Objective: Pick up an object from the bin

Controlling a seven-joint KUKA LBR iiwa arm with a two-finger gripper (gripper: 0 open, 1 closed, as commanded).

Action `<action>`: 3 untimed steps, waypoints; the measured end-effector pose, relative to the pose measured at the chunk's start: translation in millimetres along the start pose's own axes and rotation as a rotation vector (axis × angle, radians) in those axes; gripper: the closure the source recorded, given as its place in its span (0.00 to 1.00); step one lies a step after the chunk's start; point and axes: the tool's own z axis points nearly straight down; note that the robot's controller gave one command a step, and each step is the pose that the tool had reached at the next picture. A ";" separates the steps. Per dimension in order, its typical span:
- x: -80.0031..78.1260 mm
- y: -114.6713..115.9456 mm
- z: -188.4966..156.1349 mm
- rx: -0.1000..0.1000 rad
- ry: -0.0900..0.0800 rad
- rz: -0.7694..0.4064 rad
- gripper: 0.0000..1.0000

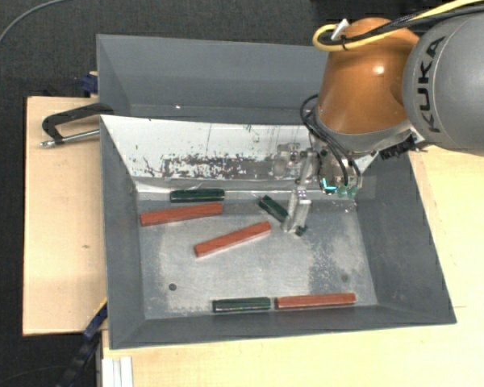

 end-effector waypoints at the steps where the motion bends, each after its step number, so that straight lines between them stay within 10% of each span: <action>1: -1.6 23.5 137.8 0.000 0.000 -0.151 0.00; 2: -3.6 23.1 133.1 0.000 -0.007 -0.150 1.00; 3: 11.2 16.4 -59.4 0.002 -0.021 -0.323 1.00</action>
Offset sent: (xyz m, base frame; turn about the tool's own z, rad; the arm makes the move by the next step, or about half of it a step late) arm 0.0020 0.0226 -0.1340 -0.1512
